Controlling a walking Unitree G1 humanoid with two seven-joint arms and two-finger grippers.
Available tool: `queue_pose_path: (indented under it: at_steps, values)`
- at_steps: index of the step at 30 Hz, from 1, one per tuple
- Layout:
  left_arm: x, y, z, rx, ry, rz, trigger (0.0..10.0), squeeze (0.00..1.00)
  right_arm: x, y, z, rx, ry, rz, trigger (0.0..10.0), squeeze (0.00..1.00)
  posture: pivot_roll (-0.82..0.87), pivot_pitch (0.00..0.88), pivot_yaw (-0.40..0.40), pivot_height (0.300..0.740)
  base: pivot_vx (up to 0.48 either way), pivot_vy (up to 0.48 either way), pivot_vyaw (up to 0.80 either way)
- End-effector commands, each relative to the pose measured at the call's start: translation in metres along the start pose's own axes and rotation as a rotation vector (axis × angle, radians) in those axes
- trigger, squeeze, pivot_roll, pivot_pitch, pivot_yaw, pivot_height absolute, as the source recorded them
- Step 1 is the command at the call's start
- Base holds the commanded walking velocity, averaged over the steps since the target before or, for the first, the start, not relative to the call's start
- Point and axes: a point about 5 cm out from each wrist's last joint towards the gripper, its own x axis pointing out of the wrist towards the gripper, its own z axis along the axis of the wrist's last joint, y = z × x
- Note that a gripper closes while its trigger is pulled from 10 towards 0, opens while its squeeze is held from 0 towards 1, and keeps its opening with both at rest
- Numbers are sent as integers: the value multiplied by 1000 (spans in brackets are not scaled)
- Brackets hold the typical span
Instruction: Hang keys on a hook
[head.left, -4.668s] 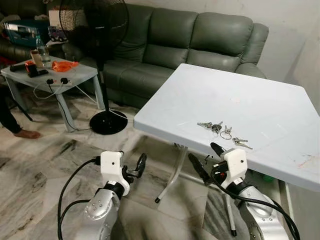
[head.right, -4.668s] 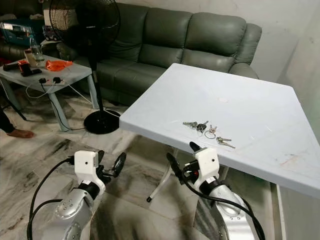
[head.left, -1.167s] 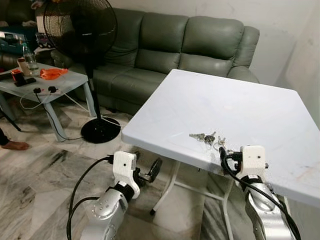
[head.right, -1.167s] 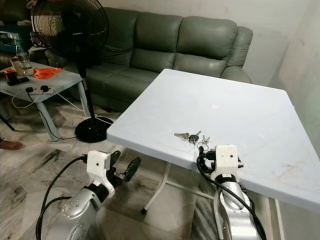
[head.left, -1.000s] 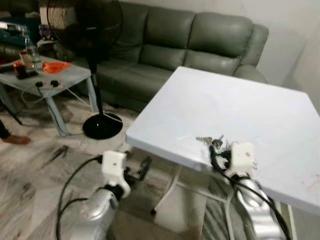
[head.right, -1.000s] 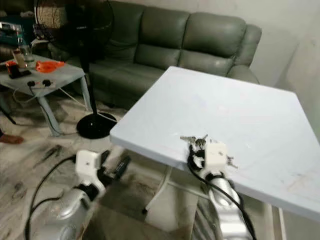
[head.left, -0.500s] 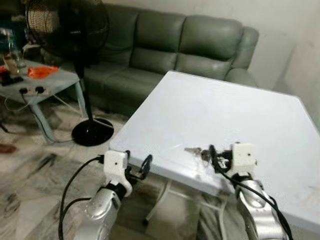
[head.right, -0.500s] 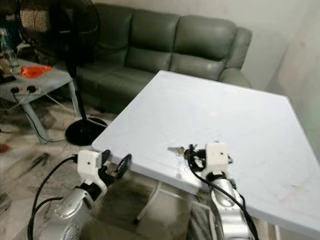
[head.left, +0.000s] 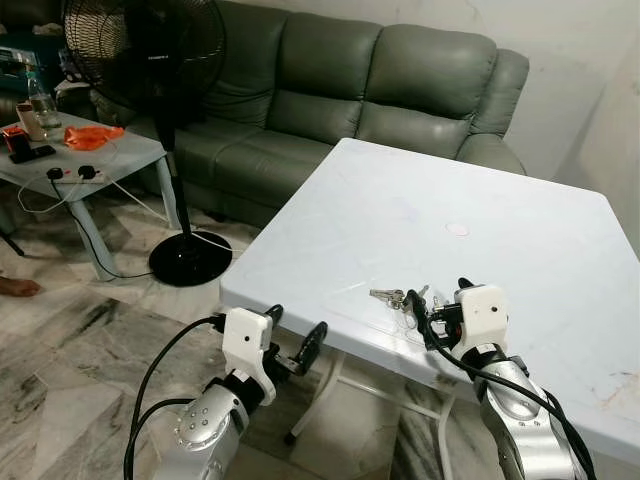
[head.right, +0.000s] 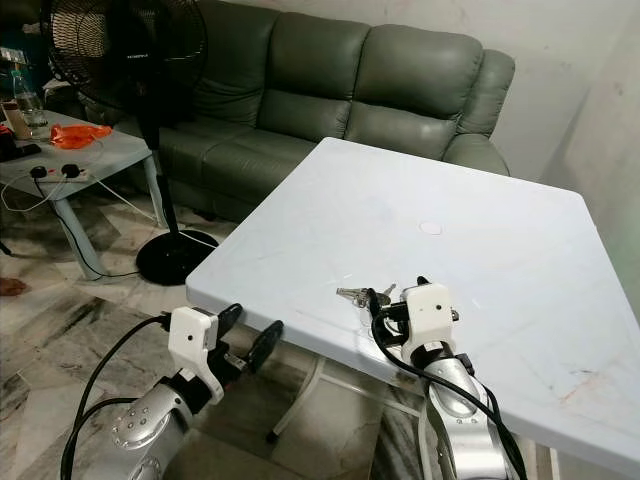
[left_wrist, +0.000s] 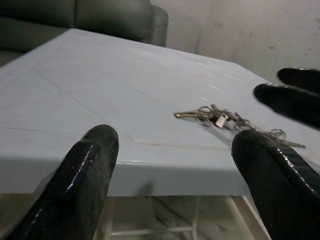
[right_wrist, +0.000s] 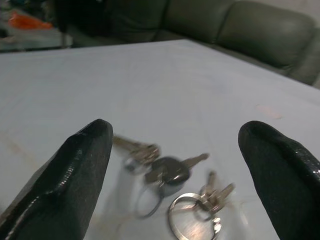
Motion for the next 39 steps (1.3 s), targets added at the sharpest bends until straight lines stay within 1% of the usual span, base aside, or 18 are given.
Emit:
queue_pose_path:
  at_steps: [1, 8, 11, 15, 17, 19, 22, 30, 31, 32, 33, 34, 35, 36, 37, 38, 39]
  values:
    - [0, -3, 4, 10, -12, -27, 10000, 0, 0, -1, 5, -27, -18, 19, 10000, 0, 19, 20, -82, 740, 0, 0, 0]
    - [-5, -9, 1, 15, 4, -42, 10000, 0, 1, 1, 1, -20, 10, 14, 10000, 0, 23, 43, -85, 740, 0, 0, 0]
    - [-7, -11, 1, 30, 12, -45, 10000, 0, 2, -2, 1, -15, 19, -17, 10000, 0, 31, 55, -90, 740, 0, 0, 0]
    - [-11, -14, 1, 39, 28, -51, 10000, 0, 10, -7, 2, -3, 29, -81, 10000, 0, 34, 84, -89, 740, 0, 0, 0]
    - [-13, -16, 1, 42, 30, -52, 10000, 0, 11, -8, 3, 0, 28, -95, 10000, 0, 34, 93, -88, 740, 0, 0, 0]
    - [-13, -17, 1, 43, 30, -52, 10000, 0, 11, -8, 3, 2, 28, -97, 10000, 0, 34, 93, -88, 740, 0, 0, 0]
    - [-18, -21, -2, 30, 47, -54, 10000, 0, 16, -8, 7, -5, 26, -113, 10000, 0, 31, 119, -88, 740, 0, 0, 0]
    - [-21, -27, -3, 19, 57, -52, 10000, 0, 15, -6, 8, -12, 22, -104, 10000, 0, 32, 158, -96, 740, 0, 0, 0]
    - [-22, -27, -3, 15, 59, -49, 10000, 0, 13, -4, 7, -13, 19, -95, 5569, 0, 32, 168, -99, 740, 0, 0, 0]
    - [-22, -27, -3, 15, 59, -49, 10000, 0, 13, -4, 7, -13, 19, -95, 5569, 0, 32, 168, -99, 740, 0, 0, 0]
    - [-22, -28, -3, 14, 61, -47, 10000, 0, 12, -3, 7, -16, 19, -83, 4980, 0, 32, 173, -100, 740, 0, 0, 0]
    - [-23, -28, -3, 13, 63, -45, 10000, 0, 11, -1, 6, -15, 26, -71, 6784, 0, 32, 173, -100, 740, 0, 0, 0]
    - [-23, -28, -3, 8, 64, -41, 10000, 0, 9, 1, 5, -18, 28, -53, 4980, 0, 32, 179, -101, 740, 0, 0, 0]
    - [-23, -28, -3, 8, 64, -40, 10000, 0, 9, 2, 6, -23, 23, -52, 4549, 0, 32, 179, -101, 740, 0, 0, 0]
    - [-24, -28, -3, 8, 65, -39, 10000, 0, 9, 2, 5, -20, 31, -48, 4353, 0, 32, 179, -101, 740, 0, 0, 0]
    - [-24, -28, -3, 8, 66, -38, 10000, 0, 8, 4, 5, -7, 35, -41, 3686, 0, 32, 186, -101, 740, 0, 0, 0]
    - [-24, -29, -3, 8, 66, -37, 10000, 0, 8, 5, 6, -2, 33, -38, 2510, 0, 32, 186, -101, 740, 0, 0, 0]
